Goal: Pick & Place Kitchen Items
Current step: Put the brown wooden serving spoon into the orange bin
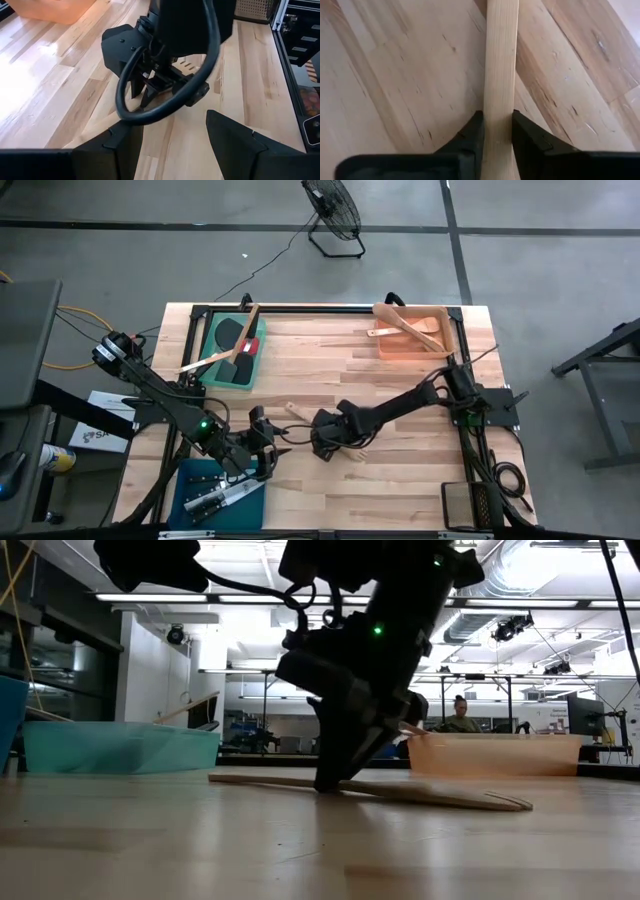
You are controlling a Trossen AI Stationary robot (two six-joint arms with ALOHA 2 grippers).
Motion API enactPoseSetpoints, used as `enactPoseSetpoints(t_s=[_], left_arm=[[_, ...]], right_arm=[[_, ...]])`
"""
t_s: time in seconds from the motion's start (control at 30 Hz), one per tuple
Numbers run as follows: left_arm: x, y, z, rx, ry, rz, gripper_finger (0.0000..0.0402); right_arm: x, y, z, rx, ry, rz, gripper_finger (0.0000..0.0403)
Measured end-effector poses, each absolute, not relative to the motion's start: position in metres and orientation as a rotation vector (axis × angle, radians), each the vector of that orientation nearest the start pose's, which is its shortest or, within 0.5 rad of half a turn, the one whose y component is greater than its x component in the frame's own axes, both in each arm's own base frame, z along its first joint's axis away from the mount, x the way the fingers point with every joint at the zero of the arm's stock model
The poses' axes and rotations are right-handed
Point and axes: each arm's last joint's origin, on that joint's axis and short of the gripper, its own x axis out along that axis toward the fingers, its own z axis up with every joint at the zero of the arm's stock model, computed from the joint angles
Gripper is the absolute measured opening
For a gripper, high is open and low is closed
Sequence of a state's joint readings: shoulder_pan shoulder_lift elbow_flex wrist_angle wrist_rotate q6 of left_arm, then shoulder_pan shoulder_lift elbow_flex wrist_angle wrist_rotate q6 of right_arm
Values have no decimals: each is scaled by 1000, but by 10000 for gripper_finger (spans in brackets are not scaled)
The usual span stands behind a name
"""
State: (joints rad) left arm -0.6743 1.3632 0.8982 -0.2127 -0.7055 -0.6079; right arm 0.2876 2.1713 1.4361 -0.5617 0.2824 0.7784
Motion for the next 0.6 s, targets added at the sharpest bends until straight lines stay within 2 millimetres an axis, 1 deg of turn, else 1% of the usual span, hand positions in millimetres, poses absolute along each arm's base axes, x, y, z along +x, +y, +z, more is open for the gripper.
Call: enactPoseSetpoints(t_s=[0.03,0.2,0.3,0.43,0.6], left_arm=[[232,-161,249,-164,486,184,212],[231,-162,249,-174,498,164,212],[231,-162,249,-175,499,162,212],[231,-162,249,-172,502,163,212],[231,-161,248,-171,505,165,212]], right_arm=[[402,109,109,309,1160,-459,65],[401,106,111,272,1194,-433,65],[398,106,116,254,1208,-421,65],[391,106,131,222,1213,-420,65],[374,103,156,132,1239,-483,65]])
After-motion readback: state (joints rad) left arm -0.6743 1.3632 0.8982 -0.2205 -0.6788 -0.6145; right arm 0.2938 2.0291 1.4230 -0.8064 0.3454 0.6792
